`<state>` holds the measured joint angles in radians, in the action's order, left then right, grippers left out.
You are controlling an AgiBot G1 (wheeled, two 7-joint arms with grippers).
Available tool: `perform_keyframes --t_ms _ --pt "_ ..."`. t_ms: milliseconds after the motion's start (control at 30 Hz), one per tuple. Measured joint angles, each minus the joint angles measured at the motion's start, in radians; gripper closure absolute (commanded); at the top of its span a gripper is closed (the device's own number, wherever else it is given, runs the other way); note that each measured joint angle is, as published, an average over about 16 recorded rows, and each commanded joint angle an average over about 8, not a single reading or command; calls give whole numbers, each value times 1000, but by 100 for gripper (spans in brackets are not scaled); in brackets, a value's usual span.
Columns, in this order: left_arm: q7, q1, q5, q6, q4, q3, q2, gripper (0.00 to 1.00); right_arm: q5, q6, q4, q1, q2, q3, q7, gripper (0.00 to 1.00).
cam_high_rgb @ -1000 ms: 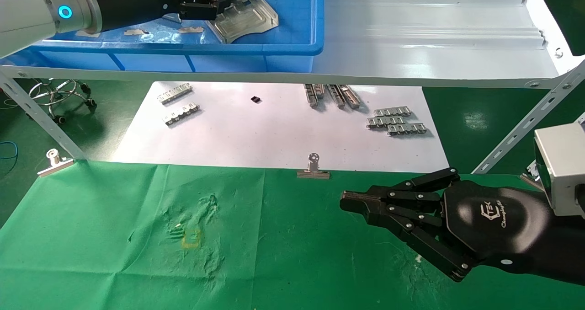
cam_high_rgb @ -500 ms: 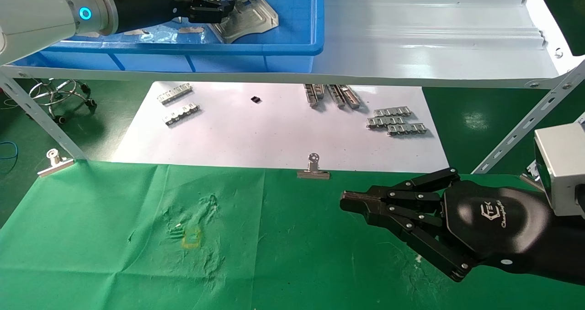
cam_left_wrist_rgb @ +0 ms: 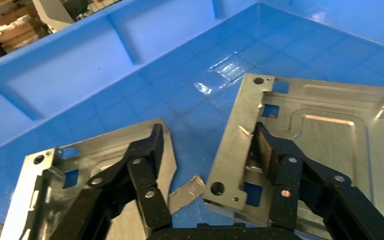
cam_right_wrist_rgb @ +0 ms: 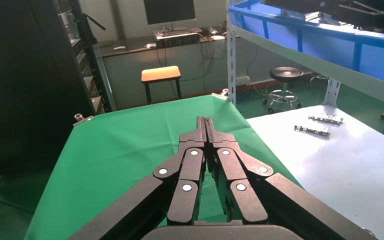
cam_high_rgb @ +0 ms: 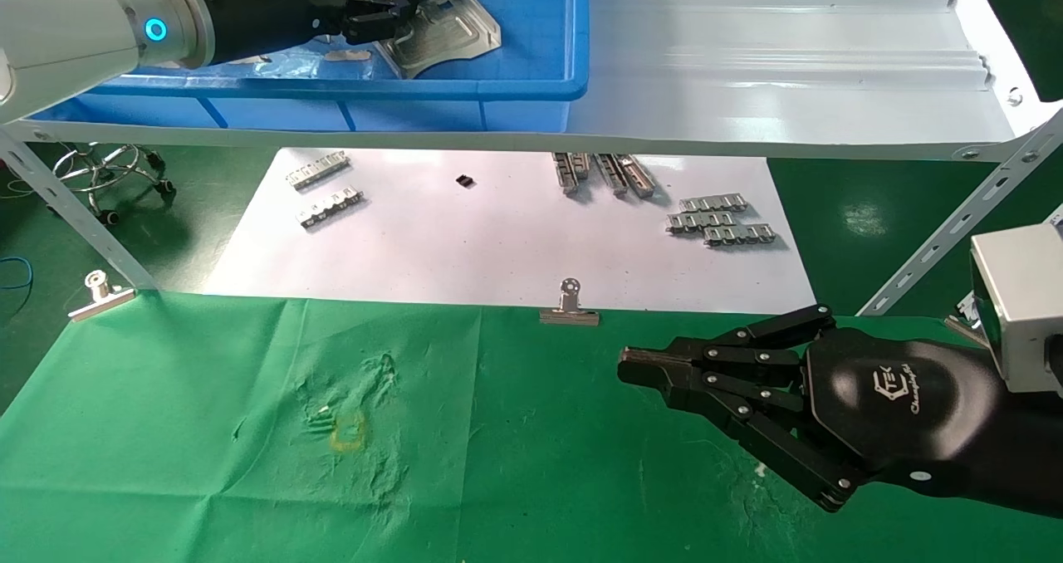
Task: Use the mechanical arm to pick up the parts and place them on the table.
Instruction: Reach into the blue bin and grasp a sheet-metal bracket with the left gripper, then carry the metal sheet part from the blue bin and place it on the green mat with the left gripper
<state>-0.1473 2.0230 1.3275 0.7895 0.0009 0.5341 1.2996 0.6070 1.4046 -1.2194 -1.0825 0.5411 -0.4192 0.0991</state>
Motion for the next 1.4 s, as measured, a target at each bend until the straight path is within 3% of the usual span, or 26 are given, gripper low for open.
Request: perform_keyframes --t_ms 833,1067,1400 --pt "-2 29 -25 65 -18 -17 -45 100 0 0 0 0 0 0 0 100" --pt "-22 47 -63 212 -45 -42 -111 100 0 0 0 0 0 0 0 100" --pt "-122 39 -100 557 -95 -62 -242 100 0 0 0 0 0 0 0 100"
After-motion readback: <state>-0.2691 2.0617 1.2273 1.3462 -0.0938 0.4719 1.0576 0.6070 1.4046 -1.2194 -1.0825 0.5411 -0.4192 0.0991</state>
